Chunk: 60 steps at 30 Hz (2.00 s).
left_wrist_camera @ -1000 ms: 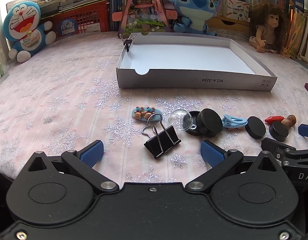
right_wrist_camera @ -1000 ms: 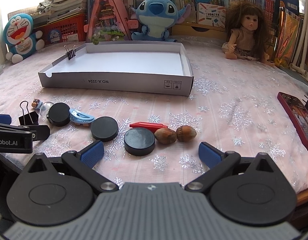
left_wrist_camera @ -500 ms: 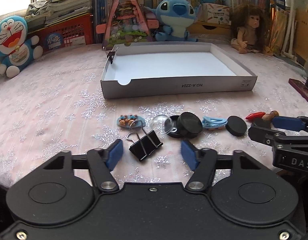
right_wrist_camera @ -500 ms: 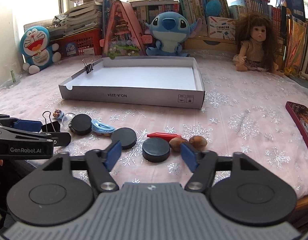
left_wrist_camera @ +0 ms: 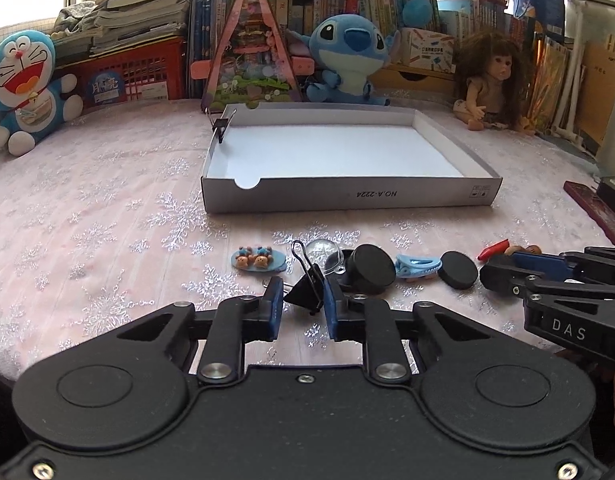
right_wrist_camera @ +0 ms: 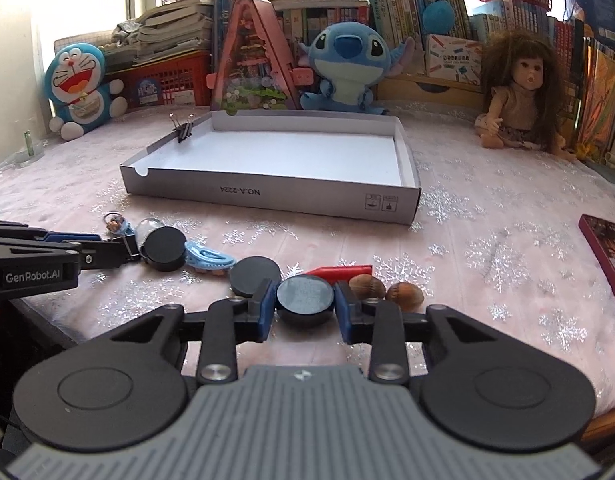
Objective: Organize rigid objects
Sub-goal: 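Grasp the black binder clip with the left tool while the right tool grasps a black puck, then carry the clip with the left tool into the white tray while the right tool carries the puck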
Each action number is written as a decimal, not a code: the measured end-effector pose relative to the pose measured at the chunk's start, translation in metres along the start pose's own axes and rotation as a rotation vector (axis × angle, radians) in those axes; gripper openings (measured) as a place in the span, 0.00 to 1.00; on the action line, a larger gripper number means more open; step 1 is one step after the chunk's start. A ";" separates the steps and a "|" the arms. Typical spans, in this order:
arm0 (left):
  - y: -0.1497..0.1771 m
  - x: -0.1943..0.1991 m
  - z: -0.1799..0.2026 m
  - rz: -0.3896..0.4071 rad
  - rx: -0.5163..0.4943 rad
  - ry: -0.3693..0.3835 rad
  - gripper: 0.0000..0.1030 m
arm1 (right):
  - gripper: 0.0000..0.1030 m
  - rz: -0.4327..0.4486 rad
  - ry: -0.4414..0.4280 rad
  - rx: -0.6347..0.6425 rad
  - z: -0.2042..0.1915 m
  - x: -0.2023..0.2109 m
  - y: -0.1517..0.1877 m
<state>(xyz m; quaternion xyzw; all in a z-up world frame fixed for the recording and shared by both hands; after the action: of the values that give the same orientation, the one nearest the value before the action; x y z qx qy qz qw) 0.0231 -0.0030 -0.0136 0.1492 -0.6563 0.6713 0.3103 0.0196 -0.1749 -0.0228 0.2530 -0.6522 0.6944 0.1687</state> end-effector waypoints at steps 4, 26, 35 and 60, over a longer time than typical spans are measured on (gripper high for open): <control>-0.004 0.001 0.000 0.006 -0.004 0.011 0.19 | 0.36 0.011 -0.005 -0.017 0.003 0.001 -0.006; -0.003 -0.005 -0.003 0.014 -0.061 -0.026 0.25 | 0.36 0.011 0.025 -0.088 0.020 -0.002 -0.014; -0.004 -0.014 -0.003 0.042 -0.086 -0.063 0.23 | 0.36 0.003 0.024 -0.089 0.019 -0.004 -0.012; -0.106 -0.011 -0.027 0.160 -0.016 0.014 0.11 | 0.36 0.016 0.018 -0.156 0.053 -0.031 -0.077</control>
<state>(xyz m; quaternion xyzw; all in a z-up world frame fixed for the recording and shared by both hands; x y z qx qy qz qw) 0.1018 0.0154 0.0610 0.0892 -0.6694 0.6896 0.2614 0.0959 -0.2177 0.0240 0.2279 -0.7046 0.6451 0.1882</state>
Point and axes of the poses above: each gripper's, at about its wrist camera, not at the fingertips, and x roughly against the way its jaws point, z to its right, y to its underside, the point moved 5 cm from there along -x, roughly the way its jaws point, and after that the axes turned 5 degrees about y, right-handed, at the moved point
